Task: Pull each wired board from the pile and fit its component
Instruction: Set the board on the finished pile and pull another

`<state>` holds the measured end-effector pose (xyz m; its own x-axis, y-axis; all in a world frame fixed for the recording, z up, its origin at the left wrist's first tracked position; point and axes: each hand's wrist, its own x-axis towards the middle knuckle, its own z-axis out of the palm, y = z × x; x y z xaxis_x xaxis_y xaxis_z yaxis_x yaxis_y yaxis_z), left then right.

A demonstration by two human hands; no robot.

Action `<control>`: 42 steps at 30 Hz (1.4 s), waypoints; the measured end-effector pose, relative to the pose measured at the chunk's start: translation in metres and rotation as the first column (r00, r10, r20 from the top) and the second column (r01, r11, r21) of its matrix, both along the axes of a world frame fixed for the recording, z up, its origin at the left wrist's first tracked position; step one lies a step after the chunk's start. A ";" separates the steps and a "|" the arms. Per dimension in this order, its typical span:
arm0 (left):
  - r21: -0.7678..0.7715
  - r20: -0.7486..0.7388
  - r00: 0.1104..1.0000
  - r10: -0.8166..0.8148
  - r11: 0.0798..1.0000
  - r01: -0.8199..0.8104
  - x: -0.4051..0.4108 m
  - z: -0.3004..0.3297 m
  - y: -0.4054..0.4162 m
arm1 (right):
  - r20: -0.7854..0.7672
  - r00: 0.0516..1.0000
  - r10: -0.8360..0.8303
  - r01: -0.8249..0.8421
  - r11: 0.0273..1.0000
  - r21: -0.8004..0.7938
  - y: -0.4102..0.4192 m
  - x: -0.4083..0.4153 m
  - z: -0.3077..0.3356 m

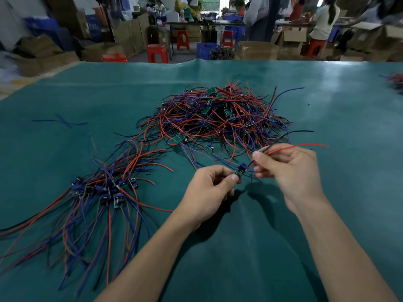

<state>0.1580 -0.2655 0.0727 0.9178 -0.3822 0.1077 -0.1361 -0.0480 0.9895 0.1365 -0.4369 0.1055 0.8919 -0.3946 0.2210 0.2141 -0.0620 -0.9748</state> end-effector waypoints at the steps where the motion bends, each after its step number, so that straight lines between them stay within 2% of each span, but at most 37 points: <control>1: 0.012 0.001 1.000 -0.006 1.000 0.006 0.000 0.000 0.000 | 0.027 0.998 -0.049 0.049 0.999 -0.010 -0.005 0.001 0.001; 3: 0.026 -0.003 1.000 -0.018 0.999 0.018 0.000 0.000 -0.001 | 0.081 0.985 -0.152 0.151 0.988 0.010 -0.013 0.002 0.002; 6: 0.028 -0.009 1.000 -0.010 1.000 0.010 0.001 -0.001 -0.001 | 0.110 0.942 -0.318 0.293 0.937 0.191 -0.020 0.003 0.002; 8: 0.025 -0.006 0.999 0.046 0.999 -0.046 0.001 -0.001 -0.001 | 0.100 0.882 -0.461 0.395 0.837 0.379 -0.026 0.002 0.003; 10: -0.011 -0.034 0.990 0.137 0.990 -0.137 0.003 -0.001 0.001 | 0.068 0.824 -0.563 0.463 0.737 0.492 -0.034 0.002 0.005; 11: -0.037 -0.056 0.982 0.183 0.982 -0.185 0.004 -0.002 0.001 | 0.045 0.822 -0.568 0.480 0.733 0.482 -0.035 0.002 0.006; 13: -0.077 -0.090 0.967 0.240 0.966 -0.247 0.006 -0.001 0.002 | -0.009 0.894 -0.448 0.429 0.850 0.305 -0.027 0.002 0.003; 15: -0.088 -0.088 0.968 0.235 0.966 -0.242 0.006 -0.001 0.000 | -0.085 0.979 -0.186 0.190 0.981 0.042 -0.003 0.002 -0.007; 17: -0.077 -0.032 0.980 0.199 0.977 -0.201 0.004 0.000 0.000 | -0.115 0.993 0.029 -0.044 0.991 -0.130 0.025 0.000 -0.014; 18: -0.063 0.002 0.984 0.176 0.982 -0.176 0.004 0.000 0.000 | -0.089 0.994 0.059 -0.076 0.976 -0.203 0.035 0.000 -0.017; 20: -0.053 0.039 0.991 0.125 0.991 -0.123 0.004 0.001 0.000 | -0.003 1.000 0.012 -0.012 0.949 -0.315 0.041 -0.001 -0.017; 24: -0.023 0.110 0.994 -0.004 1.000 0.006 0.001 0.001 0.001 | 0.202 0.972 -0.121 0.182 0.929 -0.321 0.024 -0.007 0.011; 27: -0.001 0.109 0.993 -0.046 0.999 0.046 0.000 -0.001 0.001 | 0.362 0.908 -0.212 0.308 0.923 -0.230 0.024 -0.011 0.062; 29: 0.035 0.088 0.995 -0.043 0.999 0.040 0.001 -0.005 0.000 | 0.429 0.892 -0.144 0.245 0.951 -0.188 0.043 -0.013 0.099; 31: 0.109 0.082 0.996 -0.038 0.994 0.029 0.001 -0.007 -0.002 | 0.438 0.898 0.037 0.074 0.970 -0.233 0.073 -0.008 0.127; 32: 0.117 0.076 0.996 -0.035 0.993 0.026 0.001 -0.007 -0.003 | 0.392 0.906 0.157 -0.047 0.960 -0.277 0.089 -0.004 0.138; 34: 0.071 0.068 0.997 -0.021 0.997 0.016 0.000 -0.008 -0.003 | 0.199 0.891 0.408 -0.315 0.872 -0.374 0.121 0.009 0.150; 36: 0.039 0.054 0.999 0.003 0.999 -0.005 -0.001 -0.007 -0.001 | -0.061 0.847 0.528 -0.480 0.711 -0.514 0.143 0.026 0.150; 38: 0.059 0.066 0.998 0.023 0.998 -0.027 0.000 -0.007 -0.001 | -0.260 0.842 0.473 -0.496 0.488 -0.719 0.154 0.048 0.138; 40: 0.103 0.072 0.997 0.036 0.994 -0.043 0.001 -0.006 -0.001 | -0.290 0.902 0.321 -0.389 0.309 -0.868 0.148 0.076 0.120; 42: 0.118 0.047 0.997 0.060 0.991 -0.065 0.002 -0.004 -0.001 | -0.349 0.924 0.153 -0.379 0.257 -0.889 0.132 0.099 0.098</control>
